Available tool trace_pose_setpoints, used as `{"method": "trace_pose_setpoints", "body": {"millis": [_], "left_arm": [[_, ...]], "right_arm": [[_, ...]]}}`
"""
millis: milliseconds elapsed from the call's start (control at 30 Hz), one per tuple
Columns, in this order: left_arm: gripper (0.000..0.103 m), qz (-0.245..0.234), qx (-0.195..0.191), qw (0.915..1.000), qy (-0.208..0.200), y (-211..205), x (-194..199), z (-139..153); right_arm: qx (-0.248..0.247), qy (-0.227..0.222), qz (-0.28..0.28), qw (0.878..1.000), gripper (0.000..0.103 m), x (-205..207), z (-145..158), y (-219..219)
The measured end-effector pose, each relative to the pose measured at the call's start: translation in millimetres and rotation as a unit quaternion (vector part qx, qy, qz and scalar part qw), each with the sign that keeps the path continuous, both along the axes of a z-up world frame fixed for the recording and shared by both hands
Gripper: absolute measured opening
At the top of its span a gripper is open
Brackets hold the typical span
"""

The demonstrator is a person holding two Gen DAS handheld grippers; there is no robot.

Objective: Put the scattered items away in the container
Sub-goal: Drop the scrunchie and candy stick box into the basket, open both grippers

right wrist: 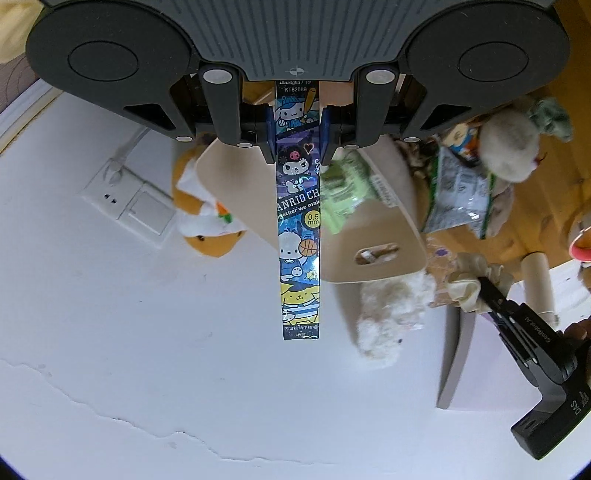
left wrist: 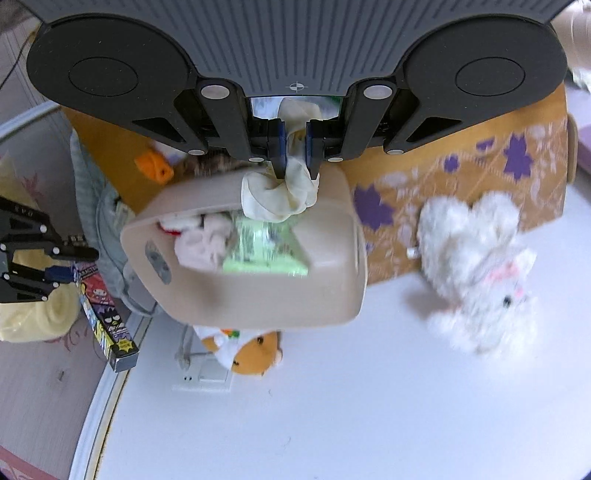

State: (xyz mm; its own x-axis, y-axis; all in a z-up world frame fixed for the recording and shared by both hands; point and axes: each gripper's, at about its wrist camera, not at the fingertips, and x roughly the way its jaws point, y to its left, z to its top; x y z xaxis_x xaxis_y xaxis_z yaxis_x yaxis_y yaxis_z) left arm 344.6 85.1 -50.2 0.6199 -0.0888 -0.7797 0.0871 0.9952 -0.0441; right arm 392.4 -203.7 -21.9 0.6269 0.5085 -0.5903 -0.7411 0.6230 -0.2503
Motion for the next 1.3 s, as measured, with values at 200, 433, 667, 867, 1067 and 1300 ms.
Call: {"method": "trace_pose_setpoints", "body": {"millis": [200,433,667,867,1067,1300], "left_arm": [[0.009,0.024,-0.011,0.9996,-0.007,-9,48,-8],[0.009,0.056,-0.007,0.9984,0.004,-29,95,-30],[0.009,0.053,0.014,0.9976,0.042,-49,112,-57],[0.024,0.043,0.009,0.9973,0.059,-61,112,-64],[0.076,0.049,0.022,0.9985,0.011,-68,102,-55],[0.077,0.045,0.027,0.9986,0.009,-54,88,-45]], "right_arm": [[-0.003,-0.001,-0.019,1.000,0.022,23,-5,13],[-0.009,0.020,-0.043,0.999,0.022,50,-23,40],[-0.036,0.051,-0.056,0.996,0.022,64,-51,58],[-0.061,0.056,-0.070,0.994,0.026,60,-64,61],[-0.048,0.064,-0.080,0.994,0.055,54,-61,57],[-0.014,0.050,-0.077,0.996,0.087,37,-43,49]]}}
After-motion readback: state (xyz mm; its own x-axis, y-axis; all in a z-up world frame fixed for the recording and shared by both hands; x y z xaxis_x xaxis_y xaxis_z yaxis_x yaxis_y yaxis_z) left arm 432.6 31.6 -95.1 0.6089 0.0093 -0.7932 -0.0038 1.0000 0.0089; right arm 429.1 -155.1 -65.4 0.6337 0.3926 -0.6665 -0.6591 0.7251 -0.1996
